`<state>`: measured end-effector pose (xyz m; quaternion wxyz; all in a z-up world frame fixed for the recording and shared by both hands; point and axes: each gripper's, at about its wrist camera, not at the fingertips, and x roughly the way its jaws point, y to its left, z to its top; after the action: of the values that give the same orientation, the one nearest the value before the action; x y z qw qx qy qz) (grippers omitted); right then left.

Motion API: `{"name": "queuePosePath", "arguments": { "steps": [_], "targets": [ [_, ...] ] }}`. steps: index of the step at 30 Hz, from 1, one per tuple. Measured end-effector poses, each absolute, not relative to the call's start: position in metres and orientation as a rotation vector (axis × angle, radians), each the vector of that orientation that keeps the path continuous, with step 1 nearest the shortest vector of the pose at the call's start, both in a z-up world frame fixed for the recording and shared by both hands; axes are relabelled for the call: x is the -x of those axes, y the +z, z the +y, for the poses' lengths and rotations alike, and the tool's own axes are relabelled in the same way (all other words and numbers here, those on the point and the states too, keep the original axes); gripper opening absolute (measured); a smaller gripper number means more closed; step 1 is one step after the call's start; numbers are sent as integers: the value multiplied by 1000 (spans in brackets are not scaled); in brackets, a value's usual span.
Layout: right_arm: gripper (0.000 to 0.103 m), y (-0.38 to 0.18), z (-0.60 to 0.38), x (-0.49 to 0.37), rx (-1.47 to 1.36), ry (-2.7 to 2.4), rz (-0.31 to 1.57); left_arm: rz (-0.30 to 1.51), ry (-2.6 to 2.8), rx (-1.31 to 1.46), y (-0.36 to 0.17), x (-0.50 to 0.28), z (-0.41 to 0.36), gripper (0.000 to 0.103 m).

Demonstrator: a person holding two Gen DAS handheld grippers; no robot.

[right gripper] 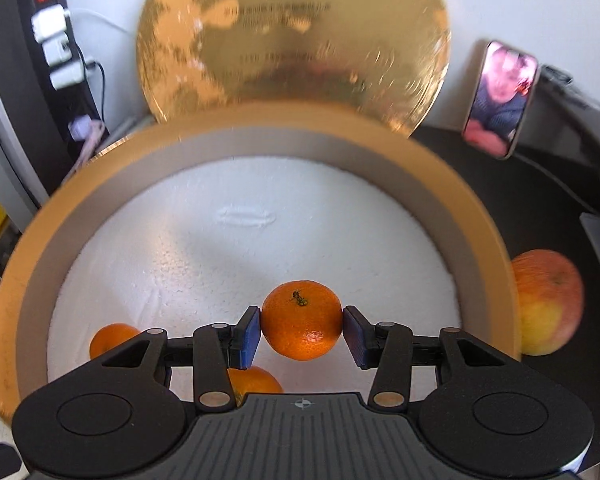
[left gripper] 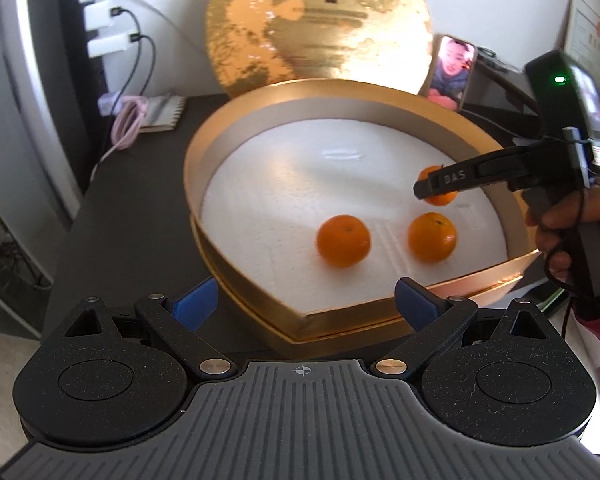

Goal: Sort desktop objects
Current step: 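Carry the third orange into the box and open the right gripper, then raise and swing the right gripper back toward the apple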

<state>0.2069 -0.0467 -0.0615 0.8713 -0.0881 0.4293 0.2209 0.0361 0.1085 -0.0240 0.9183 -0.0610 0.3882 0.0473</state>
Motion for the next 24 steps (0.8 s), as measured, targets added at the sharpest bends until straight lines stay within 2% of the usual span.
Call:
{"name": "queuePosePath", "arguments": {
  "steps": [10,12,14,17,21,24],
  "targets": [
    [48,-80,-40,-218,214,410,935,783,128,145,-22,-25,123,99],
    [71,-79,-42,-218,214,400,926,780,131,144,-21,-23,123,99],
    [81,-73,-47,-215,195,382,897,777,135,142,-20,-22,123,99],
    [85,-51,-64,-203,125,349,824,770,139,142,-18,-19,123,100],
    [103,-4,-107,-171,-125,440,610,752,136,141,-13,-17,118,100],
    [103,20,-149,-148,-414,596,451,741,125,133,-9,-16,111,100]
  ]
}}
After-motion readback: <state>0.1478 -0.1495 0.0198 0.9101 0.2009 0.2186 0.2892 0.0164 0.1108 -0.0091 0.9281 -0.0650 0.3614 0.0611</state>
